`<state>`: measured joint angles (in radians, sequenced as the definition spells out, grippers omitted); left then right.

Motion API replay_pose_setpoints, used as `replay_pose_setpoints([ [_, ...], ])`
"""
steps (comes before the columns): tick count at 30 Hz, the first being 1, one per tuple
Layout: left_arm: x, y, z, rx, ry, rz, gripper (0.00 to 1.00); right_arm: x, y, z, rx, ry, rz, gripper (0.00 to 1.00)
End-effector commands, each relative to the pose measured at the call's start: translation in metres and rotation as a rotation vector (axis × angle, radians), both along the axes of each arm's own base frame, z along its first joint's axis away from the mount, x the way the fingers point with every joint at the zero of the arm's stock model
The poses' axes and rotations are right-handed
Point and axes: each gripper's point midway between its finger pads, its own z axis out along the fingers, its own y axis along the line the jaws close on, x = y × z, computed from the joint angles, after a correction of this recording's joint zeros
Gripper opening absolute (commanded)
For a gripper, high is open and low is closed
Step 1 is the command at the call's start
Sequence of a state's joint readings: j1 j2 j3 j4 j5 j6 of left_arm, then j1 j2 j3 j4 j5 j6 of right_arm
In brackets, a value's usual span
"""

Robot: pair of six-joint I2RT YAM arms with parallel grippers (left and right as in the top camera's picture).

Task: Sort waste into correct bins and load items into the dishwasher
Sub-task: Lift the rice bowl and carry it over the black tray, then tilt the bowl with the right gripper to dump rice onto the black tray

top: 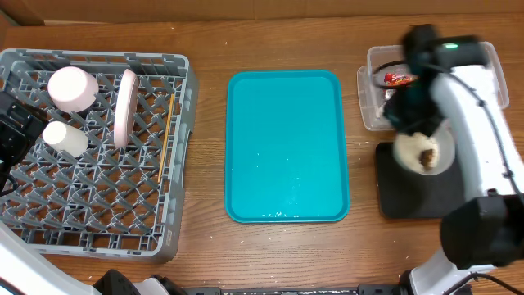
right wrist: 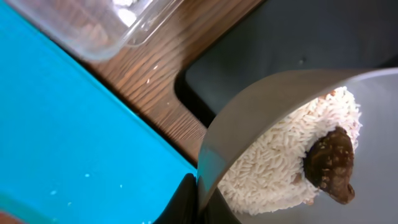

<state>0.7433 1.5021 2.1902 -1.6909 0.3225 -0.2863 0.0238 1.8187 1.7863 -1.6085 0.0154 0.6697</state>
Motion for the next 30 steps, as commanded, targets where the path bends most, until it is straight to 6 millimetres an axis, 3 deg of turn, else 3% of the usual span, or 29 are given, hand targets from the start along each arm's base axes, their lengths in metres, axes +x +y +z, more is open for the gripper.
replay_pose_setpoints([
  [1, 0.001, 0.000, -0.001, -0.014, -0.004, 0.004, 1.00, 0.002, -0.015, 0.010, 0.203, -0.073, 0.095, 0.04],
  [9, 0.001, 0.000, -0.001, -0.015, -0.003, 0.004, 1.00, 0.004, -0.048, 0.014, 0.412, -0.188, 0.093, 0.04],
  [13, 0.001, 0.000, -0.001, -0.015, -0.003, 0.004, 1.00, 0.001, -0.062, 0.002, 0.420, -0.189, 0.049, 0.04],
  [21, 0.001, 0.000, -0.001, -0.015, -0.004, 0.004, 1.00, 0.010, -0.041, -0.023, 0.633, -0.315, 0.114, 0.04],
  [26, 0.001, 0.000, -0.001, -0.015, -0.003, 0.004, 1.00, 0.014, -0.040, -0.026, 0.752, -0.419, 0.104, 0.04],
  [30, 0.001, 0.000, -0.001, -0.015, -0.003, 0.004, 1.00, 0.005, -0.046, -0.026, 0.778, -0.425, 0.090, 0.04],
])
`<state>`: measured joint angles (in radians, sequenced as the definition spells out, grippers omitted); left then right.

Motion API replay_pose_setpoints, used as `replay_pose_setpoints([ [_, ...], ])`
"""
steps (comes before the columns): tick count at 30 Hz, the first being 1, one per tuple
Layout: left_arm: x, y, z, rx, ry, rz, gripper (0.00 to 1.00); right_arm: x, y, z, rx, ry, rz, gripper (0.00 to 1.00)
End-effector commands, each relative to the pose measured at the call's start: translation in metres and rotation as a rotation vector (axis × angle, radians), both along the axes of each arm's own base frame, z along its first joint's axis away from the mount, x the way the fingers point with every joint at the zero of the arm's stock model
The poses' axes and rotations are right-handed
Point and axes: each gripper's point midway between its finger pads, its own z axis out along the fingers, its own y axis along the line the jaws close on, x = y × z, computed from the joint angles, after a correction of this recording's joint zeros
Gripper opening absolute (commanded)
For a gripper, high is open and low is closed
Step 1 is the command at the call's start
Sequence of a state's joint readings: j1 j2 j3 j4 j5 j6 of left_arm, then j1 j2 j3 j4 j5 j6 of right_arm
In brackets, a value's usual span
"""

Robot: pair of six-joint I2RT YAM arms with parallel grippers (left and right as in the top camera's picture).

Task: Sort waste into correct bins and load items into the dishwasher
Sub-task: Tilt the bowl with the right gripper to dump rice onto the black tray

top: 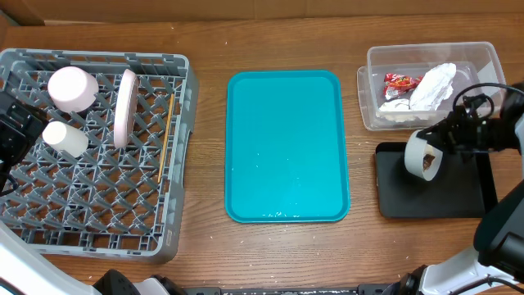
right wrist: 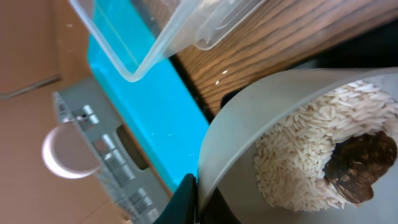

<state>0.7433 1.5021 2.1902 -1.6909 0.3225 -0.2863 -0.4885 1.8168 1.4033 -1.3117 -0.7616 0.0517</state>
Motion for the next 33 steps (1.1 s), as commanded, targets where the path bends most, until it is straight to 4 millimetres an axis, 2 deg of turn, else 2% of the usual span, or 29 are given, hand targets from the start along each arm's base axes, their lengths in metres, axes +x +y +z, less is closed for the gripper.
replay_pose_setpoints([
  [1, 0.001, 0.000, -0.001, -0.015, -0.003, 0.004, 1.00, -0.002, 0.001, 0.019, 0.068, -0.097, 0.009, 0.04],
  [6, 0.001, 0.000, -0.001, -0.015, -0.003, 0.004, 1.00, 0.003, -0.013, 0.034, 0.142, -0.248, -0.018, 0.04],
  [11, 0.001, 0.000, -0.001, -0.014, -0.003, 0.004, 1.00, -0.006, -0.023, 0.028, 0.182, -0.226, -0.078, 0.04],
  [14, 0.001, 0.000, -0.001, -0.015, -0.003, 0.004, 1.00, -0.010, -0.019, 0.025, 0.222, -0.239, -0.084, 0.04],
  [19, 0.001, 0.000, -0.001, -0.014, -0.003, 0.004, 1.00, -0.003, -0.019, 0.027, 0.244, -0.305, -0.088, 0.04],
  [23, 0.001, 0.000, -0.001, -0.015, -0.003, 0.004, 1.00, -0.011, -0.012, 0.030, 0.260, -0.304, -0.059, 0.04],
  [27, 0.001, 0.000, -0.001, -0.014, -0.003, 0.004, 1.00, -0.002, -0.020, 0.027, 0.238, -0.323, -0.084, 0.04],
  [30, 0.001, 0.000, -0.001, -0.014, -0.003, 0.004, 1.00, -0.007, -0.014, 0.033, 0.287, -0.294, -0.095, 0.04],
  [33, 0.001, 0.000, -0.001, -0.014, -0.003, 0.004, 1.00, -0.007, -0.012, 0.036, 0.274, -0.360, -0.053, 0.04],
])
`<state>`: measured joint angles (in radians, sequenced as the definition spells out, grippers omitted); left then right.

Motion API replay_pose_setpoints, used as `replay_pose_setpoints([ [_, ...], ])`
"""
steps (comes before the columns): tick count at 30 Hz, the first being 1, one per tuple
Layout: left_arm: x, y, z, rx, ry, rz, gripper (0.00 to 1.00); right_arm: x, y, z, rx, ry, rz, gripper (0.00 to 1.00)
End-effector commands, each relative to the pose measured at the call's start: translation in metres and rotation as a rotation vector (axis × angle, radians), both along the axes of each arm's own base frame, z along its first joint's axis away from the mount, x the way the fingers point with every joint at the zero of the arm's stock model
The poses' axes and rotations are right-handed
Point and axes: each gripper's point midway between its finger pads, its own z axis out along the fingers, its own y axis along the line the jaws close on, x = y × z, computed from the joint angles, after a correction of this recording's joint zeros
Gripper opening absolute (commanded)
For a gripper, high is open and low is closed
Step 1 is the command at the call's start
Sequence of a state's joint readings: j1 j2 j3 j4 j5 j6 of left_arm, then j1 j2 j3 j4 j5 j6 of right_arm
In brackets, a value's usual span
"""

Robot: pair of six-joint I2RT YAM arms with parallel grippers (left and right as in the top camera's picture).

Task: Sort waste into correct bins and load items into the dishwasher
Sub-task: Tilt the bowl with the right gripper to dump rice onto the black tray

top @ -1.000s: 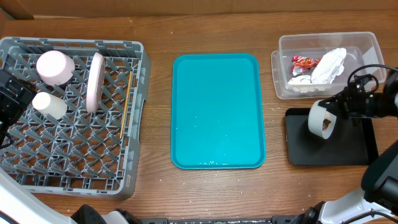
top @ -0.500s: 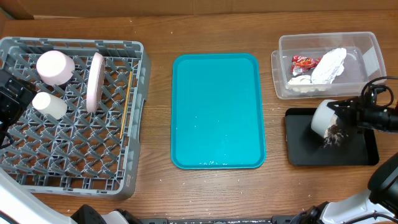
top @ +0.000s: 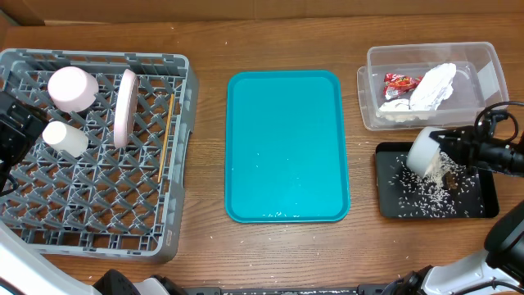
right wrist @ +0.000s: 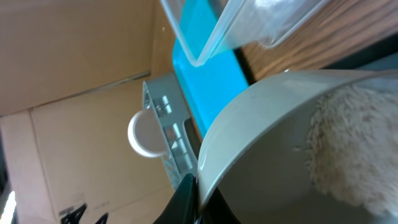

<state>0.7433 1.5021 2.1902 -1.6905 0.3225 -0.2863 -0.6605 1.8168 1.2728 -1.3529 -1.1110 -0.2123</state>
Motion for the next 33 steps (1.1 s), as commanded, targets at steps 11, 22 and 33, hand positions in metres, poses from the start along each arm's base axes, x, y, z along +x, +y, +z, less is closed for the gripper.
replay_pose_setpoints([
  [11, 0.001, 0.000, -0.001, -0.015, -0.003, 0.004, 1.00, 0.015, -0.010, 0.008, -0.033, -0.090, -0.035, 0.04],
  [22, 0.001, 0.000, -0.001, -0.015, -0.003, 0.004, 1.00, 0.015, -0.013, 0.011, -0.010, -0.089, -0.052, 0.04],
  [33, 0.001, 0.000, -0.001, -0.015, -0.003, 0.004, 1.00, 0.009, -0.012, 0.001, 0.008, -0.001, -0.074, 0.04],
])
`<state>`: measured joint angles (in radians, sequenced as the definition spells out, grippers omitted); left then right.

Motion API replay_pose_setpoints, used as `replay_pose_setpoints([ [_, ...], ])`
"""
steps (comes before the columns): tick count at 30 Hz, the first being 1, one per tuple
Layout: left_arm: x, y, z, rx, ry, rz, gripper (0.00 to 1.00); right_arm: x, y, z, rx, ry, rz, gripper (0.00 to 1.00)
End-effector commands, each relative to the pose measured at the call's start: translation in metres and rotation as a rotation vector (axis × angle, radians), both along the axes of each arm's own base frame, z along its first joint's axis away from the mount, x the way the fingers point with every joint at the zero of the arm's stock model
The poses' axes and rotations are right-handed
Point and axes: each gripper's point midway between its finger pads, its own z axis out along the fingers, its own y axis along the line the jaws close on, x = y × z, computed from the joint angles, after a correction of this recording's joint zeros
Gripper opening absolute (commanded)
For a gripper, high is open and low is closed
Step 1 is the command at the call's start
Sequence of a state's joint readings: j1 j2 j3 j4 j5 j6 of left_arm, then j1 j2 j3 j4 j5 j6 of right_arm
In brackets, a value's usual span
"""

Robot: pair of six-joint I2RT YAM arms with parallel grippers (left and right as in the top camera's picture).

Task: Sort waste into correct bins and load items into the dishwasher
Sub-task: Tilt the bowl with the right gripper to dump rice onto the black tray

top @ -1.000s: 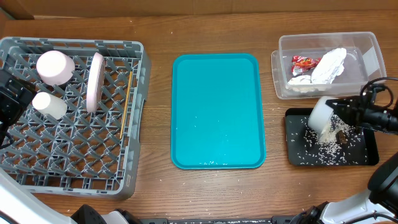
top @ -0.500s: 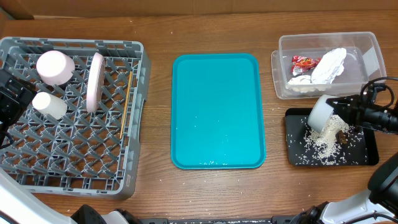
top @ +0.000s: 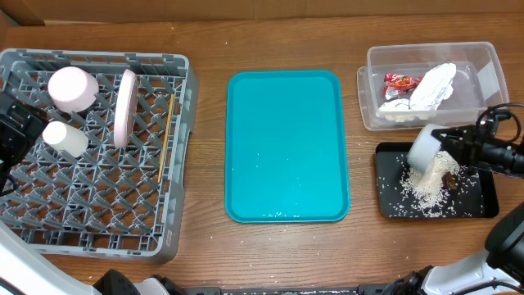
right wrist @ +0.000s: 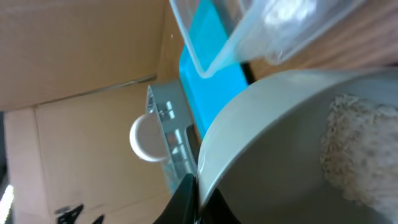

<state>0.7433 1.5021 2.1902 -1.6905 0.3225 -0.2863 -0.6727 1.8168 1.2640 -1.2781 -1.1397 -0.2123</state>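
Note:
My right gripper (top: 444, 141) is shut on the rim of a white bowl (top: 424, 147), which is tipped mouth-down over the black tray (top: 483, 203) at the right. A pile of white rice (top: 426, 187) with a brown lump (top: 449, 177) lies on that tray under the bowl. In the right wrist view the dark fingers (right wrist: 189, 198) pinch the bowl's rim (right wrist: 249, 124), and some rice (right wrist: 360, 155) still clings inside. The left arm (top: 15, 131) shows as a dark shape at the rack's left edge; its fingers cannot be made out.
A clear plastic bin (top: 483, 57) with wrappers stands behind the black tray. A teal tray (top: 286, 147) lies in the middle. The grey dish rack (top: 90, 238) at the left holds a pink cup (top: 72, 88), an upright pink plate (top: 126, 105) and a white cup (top: 65, 138).
The thin scatter of rice on the black tray has become a thick pile with the brown lump on it. The bowl stays tipped in about the same place.
The bowl, full of rice and a brown lump, was held mouth-up over the black tray. Then it was turned on its side. Then it was tipped over with rice scattering onto the tray, and now most of the contents lie there.

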Motion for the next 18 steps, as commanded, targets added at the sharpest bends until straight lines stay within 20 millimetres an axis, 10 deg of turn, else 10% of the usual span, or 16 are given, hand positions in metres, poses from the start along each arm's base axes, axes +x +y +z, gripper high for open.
replay_pose_setpoints([
  [1, 0.001, 0.000, -0.001, -0.015, -0.003, 0.004, 1.00, 0.000, -0.003, 0.001, 0.048, 0.092, -0.067, 0.04],
  [13, 0.001, 0.000, -0.001, -0.015, -0.003, 0.004, 1.00, -0.002, 0.009, 0.029, 0.247, 0.094, -0.096, 0.04],
  [18, 0.001, 0.000, -0.001, -0.015, -0.003, 0.004, 1.00, 0.003, -0.005, 0.008, 0.187, 0.209, -0.154, 0.04],
])
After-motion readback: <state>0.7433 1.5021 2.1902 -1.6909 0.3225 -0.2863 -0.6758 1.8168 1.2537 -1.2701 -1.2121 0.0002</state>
